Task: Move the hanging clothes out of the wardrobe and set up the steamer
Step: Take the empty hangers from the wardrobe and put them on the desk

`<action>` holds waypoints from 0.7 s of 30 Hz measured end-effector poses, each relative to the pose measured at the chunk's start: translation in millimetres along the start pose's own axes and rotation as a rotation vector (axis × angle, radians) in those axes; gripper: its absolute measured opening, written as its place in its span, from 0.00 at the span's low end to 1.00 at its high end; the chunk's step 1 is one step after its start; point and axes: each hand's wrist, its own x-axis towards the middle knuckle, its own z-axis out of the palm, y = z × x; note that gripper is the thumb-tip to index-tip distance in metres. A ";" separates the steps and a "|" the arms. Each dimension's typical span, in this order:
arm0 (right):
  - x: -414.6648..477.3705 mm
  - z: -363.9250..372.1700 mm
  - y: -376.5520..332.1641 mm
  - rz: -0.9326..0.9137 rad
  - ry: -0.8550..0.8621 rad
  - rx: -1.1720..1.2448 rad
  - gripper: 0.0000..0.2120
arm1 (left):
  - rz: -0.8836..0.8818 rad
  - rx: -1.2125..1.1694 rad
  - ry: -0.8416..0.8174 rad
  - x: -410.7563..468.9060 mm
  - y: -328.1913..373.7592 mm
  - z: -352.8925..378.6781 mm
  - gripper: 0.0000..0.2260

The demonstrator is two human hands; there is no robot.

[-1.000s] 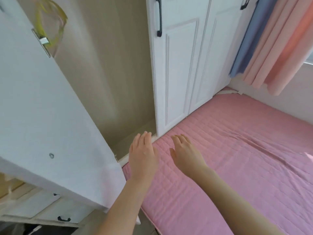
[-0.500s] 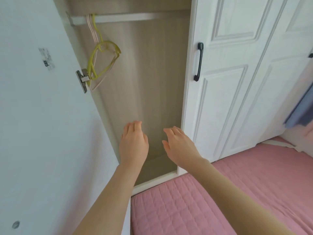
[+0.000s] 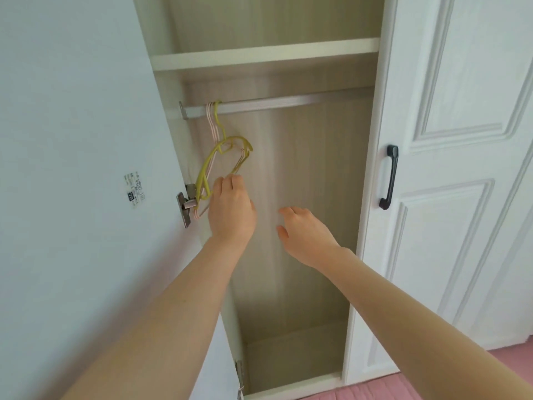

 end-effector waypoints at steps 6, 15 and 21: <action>43.0 -0.5 1.5 -0.042 -0.009 0.062 0.19 | -0.103 0.065 -0.056 66.1 -13.1 8.2 0.21; 100.5 -7.9 -0.1 -0.061 0.005 0.193 0.21 | -0.433 -0.027 -0.271 119.7 -29.9 8.4 0.18; 132.3 -7.4 -7.9 0.016 -0.018 0.392 0.20 | -0.559 -0.198 -0.296 129.0 -45.4 22.2 0.18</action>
